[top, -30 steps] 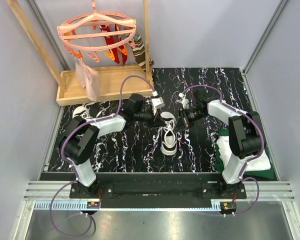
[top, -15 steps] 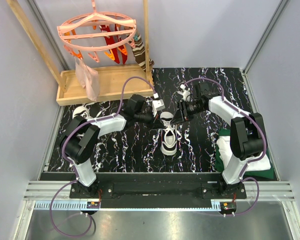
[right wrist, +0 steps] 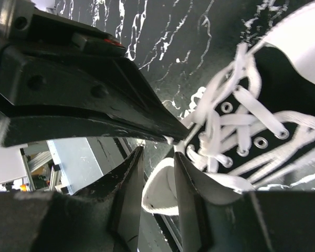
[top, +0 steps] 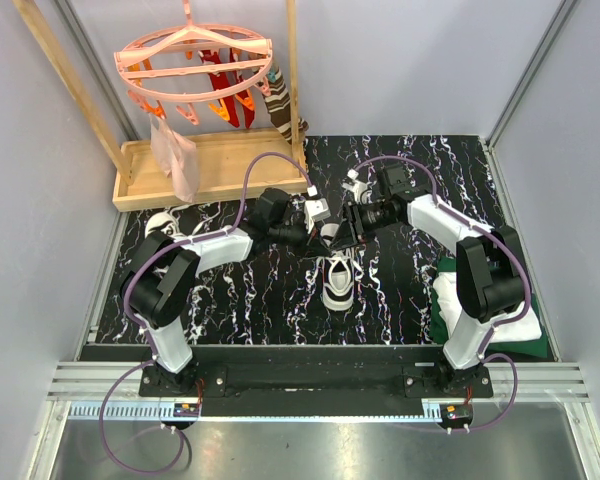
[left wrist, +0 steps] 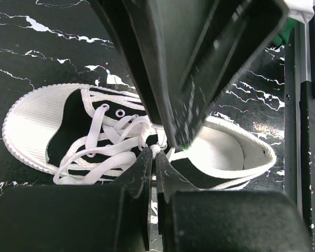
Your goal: Tie the shoes
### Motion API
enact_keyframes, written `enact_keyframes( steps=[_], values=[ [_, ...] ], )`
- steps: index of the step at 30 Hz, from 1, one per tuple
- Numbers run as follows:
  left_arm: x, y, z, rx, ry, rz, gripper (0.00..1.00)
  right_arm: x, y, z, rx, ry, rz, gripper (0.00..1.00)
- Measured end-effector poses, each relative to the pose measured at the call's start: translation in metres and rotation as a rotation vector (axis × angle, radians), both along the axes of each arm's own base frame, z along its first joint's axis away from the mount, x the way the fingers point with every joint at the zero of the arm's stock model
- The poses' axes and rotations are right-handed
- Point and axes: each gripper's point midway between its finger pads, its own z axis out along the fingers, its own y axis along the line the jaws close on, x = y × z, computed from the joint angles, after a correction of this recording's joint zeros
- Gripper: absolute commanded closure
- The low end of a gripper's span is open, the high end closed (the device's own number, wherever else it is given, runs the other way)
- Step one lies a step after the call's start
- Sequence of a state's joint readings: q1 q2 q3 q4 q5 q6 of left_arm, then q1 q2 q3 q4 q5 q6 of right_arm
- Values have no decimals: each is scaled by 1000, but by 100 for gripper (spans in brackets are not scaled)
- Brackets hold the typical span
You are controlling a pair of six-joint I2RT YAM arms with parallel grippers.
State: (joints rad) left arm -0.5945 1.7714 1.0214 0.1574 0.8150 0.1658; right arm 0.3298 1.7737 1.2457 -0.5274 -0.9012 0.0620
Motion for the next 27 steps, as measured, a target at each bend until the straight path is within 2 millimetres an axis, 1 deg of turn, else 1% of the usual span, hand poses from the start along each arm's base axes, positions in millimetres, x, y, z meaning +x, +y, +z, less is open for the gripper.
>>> enact_keyframes(
  steps=[6,15,27],
  values=[
    [0,0,0,-1,-1,0,96,-2,8,2,6,6,4,62],
    [2,-1,2,-8,-11,0,96,5,11,1,5,20,-36,67],
    [5,-2,6,-23,-13,12,96,6,12,1,11,57,-67,71]
  ],
)
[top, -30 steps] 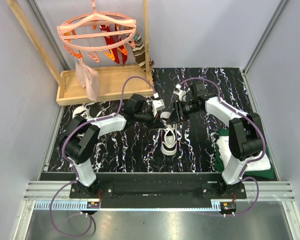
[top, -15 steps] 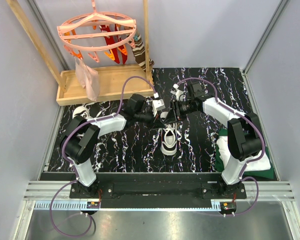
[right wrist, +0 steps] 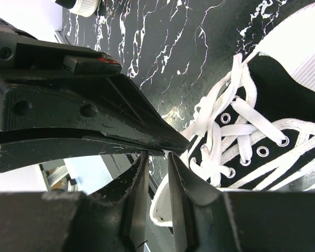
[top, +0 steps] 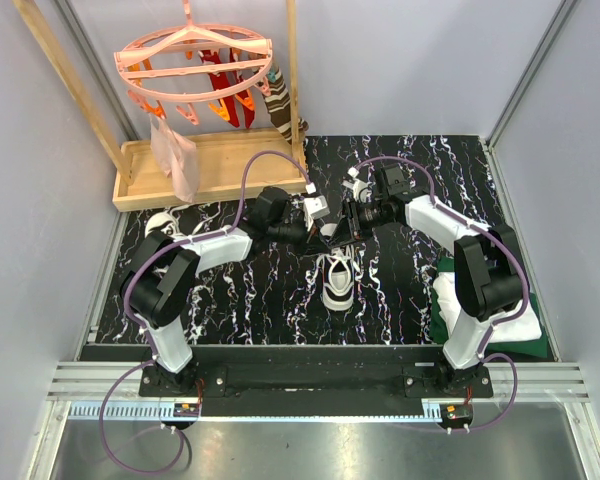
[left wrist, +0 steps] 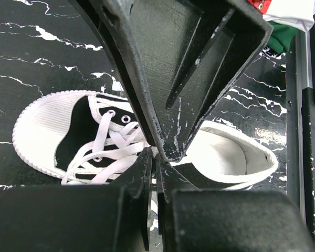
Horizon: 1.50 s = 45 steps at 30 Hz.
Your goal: Tie the shoes
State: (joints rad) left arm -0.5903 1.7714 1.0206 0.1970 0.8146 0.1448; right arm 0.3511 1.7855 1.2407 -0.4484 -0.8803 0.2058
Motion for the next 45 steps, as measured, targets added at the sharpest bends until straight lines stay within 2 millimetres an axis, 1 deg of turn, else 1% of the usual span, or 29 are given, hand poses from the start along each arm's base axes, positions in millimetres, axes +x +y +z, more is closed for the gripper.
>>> enact_keyframes(
  steps=[8,11,13,18,28,29,32,33,35,38,42,45],
  values=[
    [0,2,-2,-9,13,13,96,0,0,-6,4,52,-33,71],
    [1,1,-1,-21,14,19,96,1,-3,-9,6,80,-55,73],
    [1,0,0,-28,13,20,96,2,-4,-10,8,90,-66,75],
    [3,0,3,-42,12,29,96,4,-3,-6,42,114,-76,75],
    [5,1,3,-42,16,35,96,2,1,-1,94,158,-83,72],
    [5,1,3,-43,16,35,96,2,2,-1,97,160,-83,73],
    [5,2,3,-43,15,35,95,3,2,1,102,163,-85,82],
    [5,2,3,-43,16,36,94,3,3,1,106,166,-83,90],
    [5,2,3,-42,16,35,90,3,3,1,109,170,-83,99],
    [5,2,2,-40,16,35,88,3,3,1,109,176,-88,100],
    [5,3,1,-38,17,35,88,2,3,0,108,178,-89,100],
    [2,3,-1,-37,21,33,93,1,2,-4,101,182,-94,100]
  ],
)
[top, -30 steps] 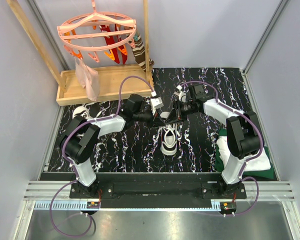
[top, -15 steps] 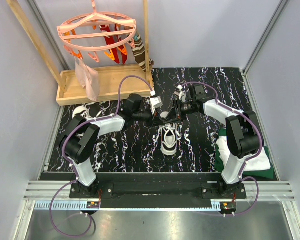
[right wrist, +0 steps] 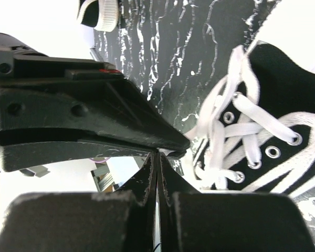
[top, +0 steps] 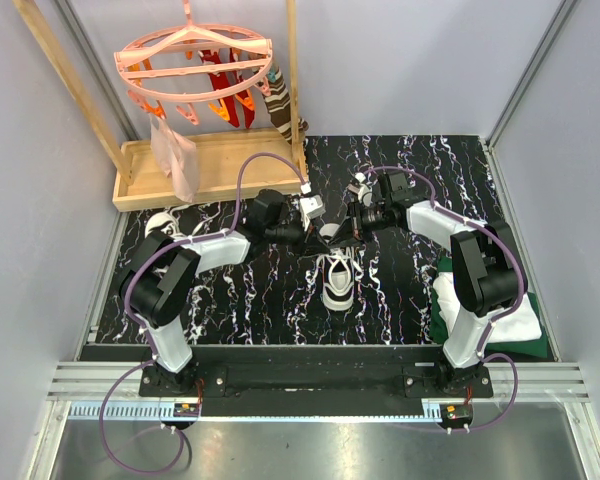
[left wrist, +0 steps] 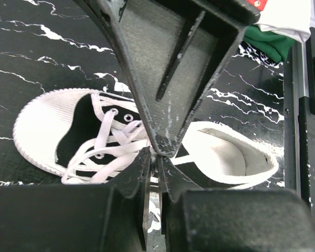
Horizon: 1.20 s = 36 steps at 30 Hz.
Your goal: Tie the shoes
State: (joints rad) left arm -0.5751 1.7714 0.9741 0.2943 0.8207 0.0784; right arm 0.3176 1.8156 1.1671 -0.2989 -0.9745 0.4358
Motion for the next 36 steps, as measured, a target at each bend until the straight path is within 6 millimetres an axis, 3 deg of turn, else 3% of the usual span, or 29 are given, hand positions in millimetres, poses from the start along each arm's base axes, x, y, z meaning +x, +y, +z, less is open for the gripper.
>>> enact_keyframes(
  steps=[7,8,12,36],
  values=[
    [-1,0,0,-4,-1,-5,97,0,-3,-6,-16,4,-13,99],
    [-1,0,1,-5,-2,-5,97,0,-3,-6,-16,3,-14,85],
    [0,-1,1,-8,-6,-5,97,2,-4,-6,-20,0,-22,75],
    [0,-1,2,-12,-10,-7,97,9,-3,-4,-16,9,-56,72]
  ],
)
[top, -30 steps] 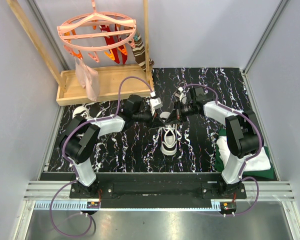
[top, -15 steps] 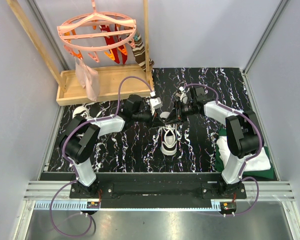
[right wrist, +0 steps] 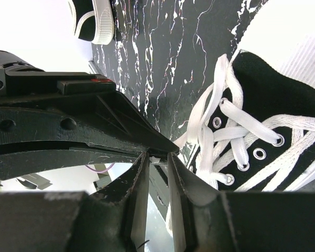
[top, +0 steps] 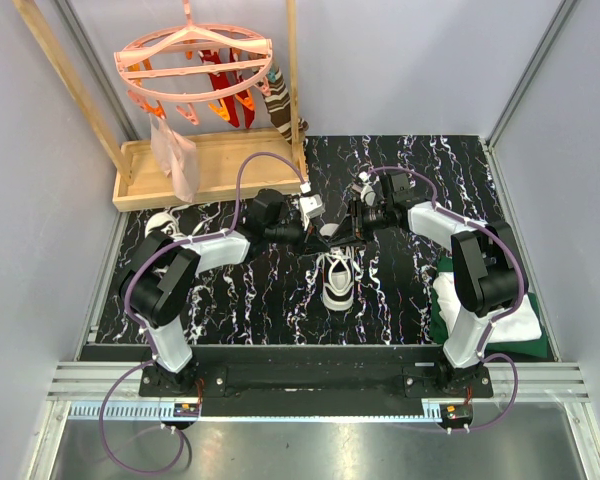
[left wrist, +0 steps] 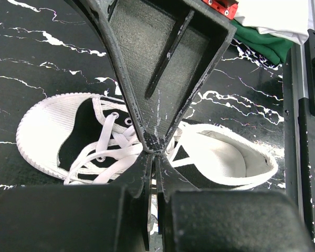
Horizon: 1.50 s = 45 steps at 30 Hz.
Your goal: Tie the shoes
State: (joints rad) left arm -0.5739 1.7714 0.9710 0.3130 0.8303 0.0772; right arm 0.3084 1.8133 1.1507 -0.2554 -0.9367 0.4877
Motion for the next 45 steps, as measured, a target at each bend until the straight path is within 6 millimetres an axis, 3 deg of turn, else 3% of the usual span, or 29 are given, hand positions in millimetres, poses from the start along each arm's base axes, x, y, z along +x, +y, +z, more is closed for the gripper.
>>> enact_keyframes(
  steps=[5,10,13,16,21,24,34,45],
  values=[
    [0,0,0,0,0,0,97,0,0,0,3,13,-8,76],
    [0,0,-1,4,5,1,97,-2,1,0,11,22,-7,96],
    [0,0,-1,6,7,1,96,-2,2,1,19,20,-3,100],
    [0,0,0,9,9,0,93,-2,2,1,20,20,-3,100],
    [0,0,0,10,9,-1,74,-1,2,1,20,17,-3,100],
    [-1,0,0,11,11,-2,68,-1,2,1,18,16,-5,100],
    [-1,-1,0,9,10,0,68,-2,1,4,19,6,-11,100],
    [3,-1,2,5,3,14,77,0,-1,9,26,-4,-31,100]
  ],
)
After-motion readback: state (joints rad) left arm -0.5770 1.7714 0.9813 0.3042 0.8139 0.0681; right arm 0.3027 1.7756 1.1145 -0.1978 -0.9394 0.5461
